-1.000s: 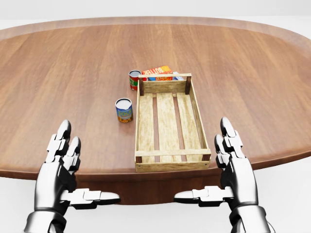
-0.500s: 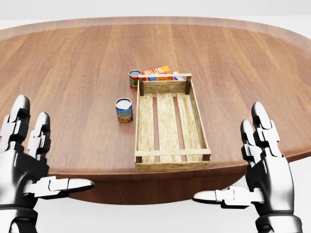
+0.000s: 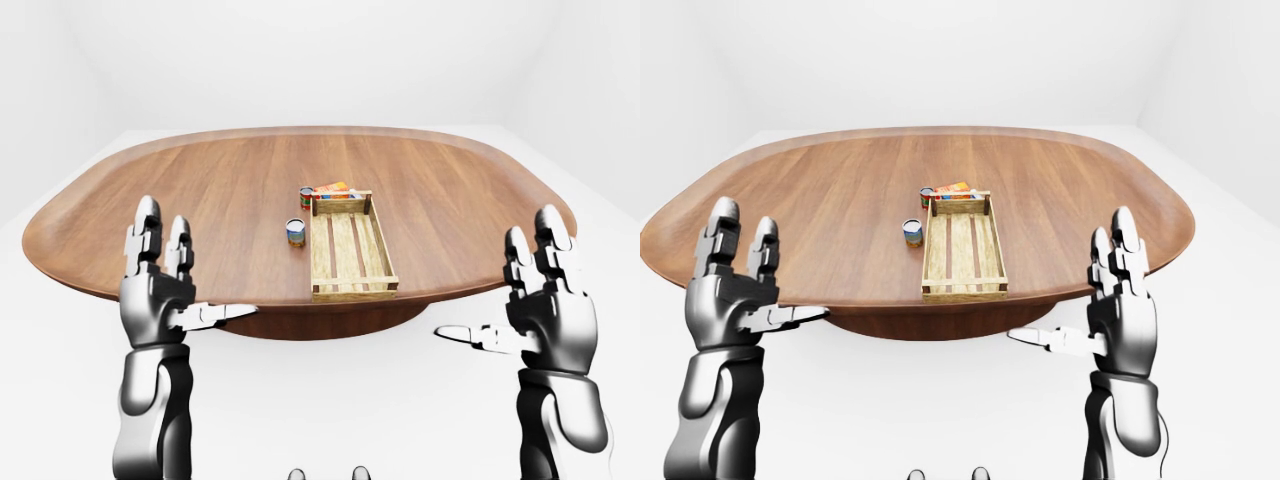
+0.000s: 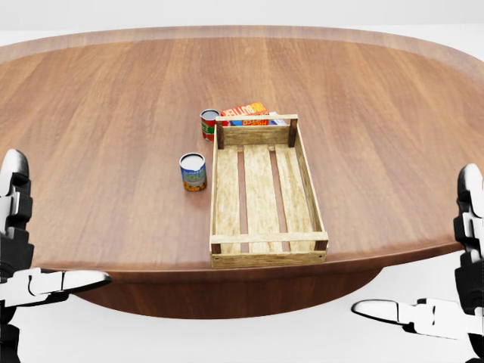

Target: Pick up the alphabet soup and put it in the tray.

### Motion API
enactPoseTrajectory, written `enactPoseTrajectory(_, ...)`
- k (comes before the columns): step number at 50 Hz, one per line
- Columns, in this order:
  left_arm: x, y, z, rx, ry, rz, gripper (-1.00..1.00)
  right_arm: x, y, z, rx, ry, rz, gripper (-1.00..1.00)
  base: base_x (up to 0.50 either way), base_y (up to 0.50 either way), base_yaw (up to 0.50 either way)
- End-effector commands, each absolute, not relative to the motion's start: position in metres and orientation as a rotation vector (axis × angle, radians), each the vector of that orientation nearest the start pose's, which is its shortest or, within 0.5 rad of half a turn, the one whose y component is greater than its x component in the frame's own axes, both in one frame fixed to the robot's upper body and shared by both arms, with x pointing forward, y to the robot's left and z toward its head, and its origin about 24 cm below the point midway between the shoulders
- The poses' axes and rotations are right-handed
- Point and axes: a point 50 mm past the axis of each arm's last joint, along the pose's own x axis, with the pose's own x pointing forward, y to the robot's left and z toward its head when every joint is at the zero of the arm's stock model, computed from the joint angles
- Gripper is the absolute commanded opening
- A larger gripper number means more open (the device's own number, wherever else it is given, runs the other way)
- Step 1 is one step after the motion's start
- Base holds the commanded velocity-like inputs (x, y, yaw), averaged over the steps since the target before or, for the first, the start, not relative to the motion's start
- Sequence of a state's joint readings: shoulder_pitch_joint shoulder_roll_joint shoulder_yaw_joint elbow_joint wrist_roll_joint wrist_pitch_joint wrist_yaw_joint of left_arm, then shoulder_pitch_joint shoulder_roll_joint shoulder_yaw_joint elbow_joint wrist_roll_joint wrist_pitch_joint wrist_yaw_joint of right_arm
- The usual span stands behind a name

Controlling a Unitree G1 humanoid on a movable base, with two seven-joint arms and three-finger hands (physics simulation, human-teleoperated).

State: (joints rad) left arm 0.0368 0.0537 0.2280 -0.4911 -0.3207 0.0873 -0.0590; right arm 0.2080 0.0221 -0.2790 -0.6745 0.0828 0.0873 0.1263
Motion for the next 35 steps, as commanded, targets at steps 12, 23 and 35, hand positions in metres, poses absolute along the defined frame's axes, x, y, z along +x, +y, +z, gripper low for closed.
enactPoseTrajectory(12, 0.215, 0.208, 0.156, -0.196, -0.479, 0.091, 1.0, 0.165, -0.215, 0.165, -0.005, -0.507, -0.179, 0.97, 0.0, 0.0, 0.0)
enactPoseTrajectory(23, 0.214, 0.209, 0.157, -0.196, -0.485, 0.093, 1.0, 0.167, -0.211, 0.164, -0.005, -0.5, -0.161, 0.96, 0.0, -0.5, 0.0)
enactPoseTrajectory(35, 0.211, 0.209, 0.16, -0.195, -0.5, 0.092, 1.0, 0.167, -0.208, 0.165, -0.033, -0.495, -0.153, 0.97, 0.02, -0.07, 0.0)
